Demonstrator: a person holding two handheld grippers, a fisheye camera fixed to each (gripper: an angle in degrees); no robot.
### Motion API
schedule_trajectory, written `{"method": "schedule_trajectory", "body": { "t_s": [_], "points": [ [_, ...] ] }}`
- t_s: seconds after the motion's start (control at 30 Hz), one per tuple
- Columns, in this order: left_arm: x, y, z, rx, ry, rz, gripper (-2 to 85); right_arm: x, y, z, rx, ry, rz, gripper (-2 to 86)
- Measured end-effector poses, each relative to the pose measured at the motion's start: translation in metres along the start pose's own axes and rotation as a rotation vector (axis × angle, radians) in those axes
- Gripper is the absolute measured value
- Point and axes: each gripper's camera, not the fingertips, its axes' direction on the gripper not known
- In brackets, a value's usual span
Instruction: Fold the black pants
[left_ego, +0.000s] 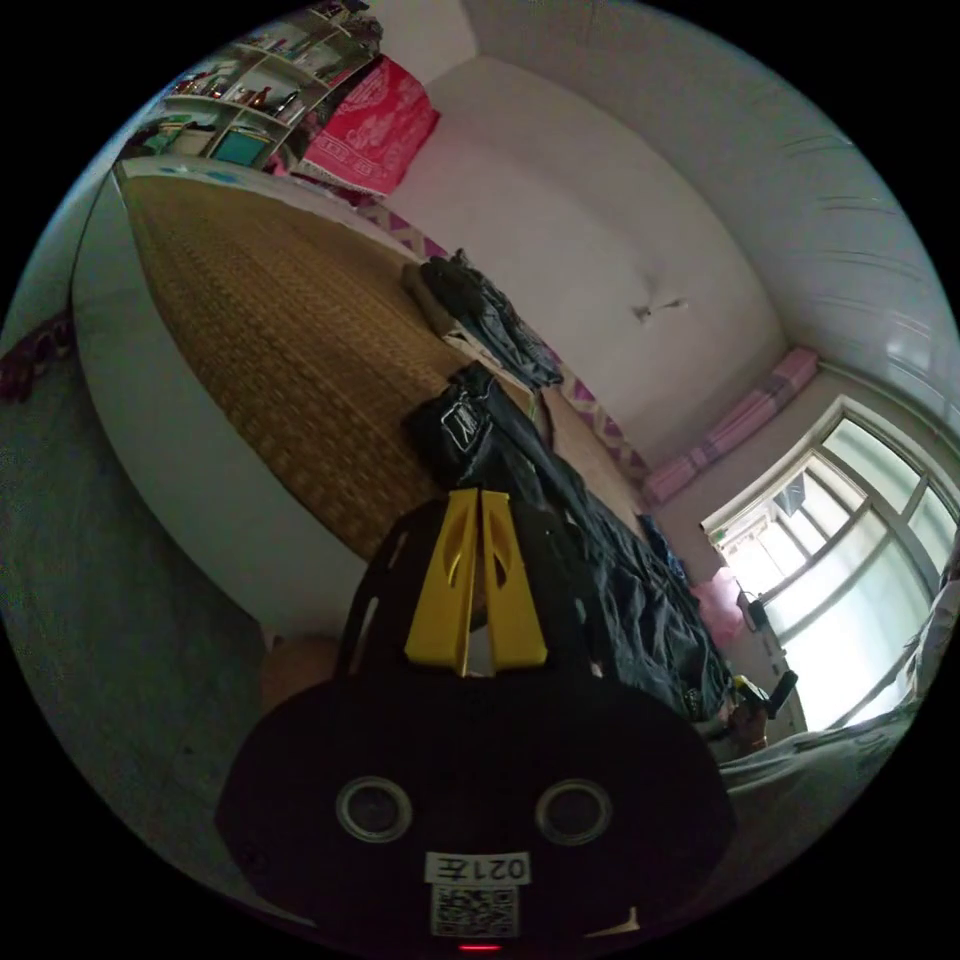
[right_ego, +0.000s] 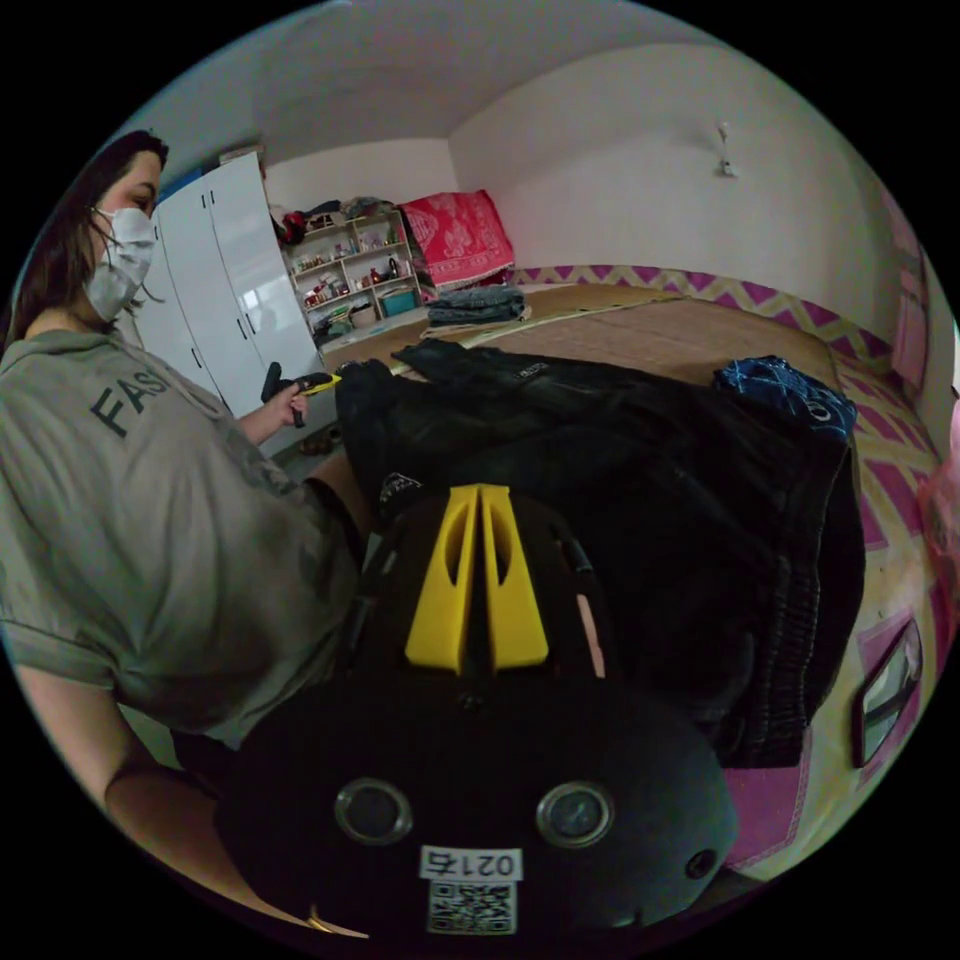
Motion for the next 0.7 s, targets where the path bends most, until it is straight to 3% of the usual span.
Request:
{"method": "schedule_trajectory", "body": {
  "t_s": [0.23,0.3,0.4,0.57,0.67,0.7],
  "points": [
    [-0.029,-0.002,0.007,-0.003,0.062,-0.13,-0.9,-0.006,-0.008,0.034,-0.068,0.065,0.033,4.6],
    [-0.027,0.002,-0.006,0.104,0.095,-0.106,-0.9,-0.007,-0.011,0.041,-0.085,0.096,0.047,5.7],
    [0.0,0.002,-0.023,0.267,-0.008,0.04,-0.9,-0.008,-0.019,0.046,-0.09,0.134,0.054,6.2],
    [0.065,-0.024,0.077,-0.113,-0.13,0.408,0.4,-0.002,-0.031,0.063,-0.123,0.231,0.08,5.7],
    [0.068,-0.018,0.154,-0.313,-0.281,0.463,-0.1,0.011,-0.026,0.089,-0.253,0.346,0.145,5.5],
    [0.067,-0.017,0.159,-0.288,-0.264,0.475,-0.4,0.011,-0.025,0.09,-0.228,0.344,0.145,5.5]
  ]
}}
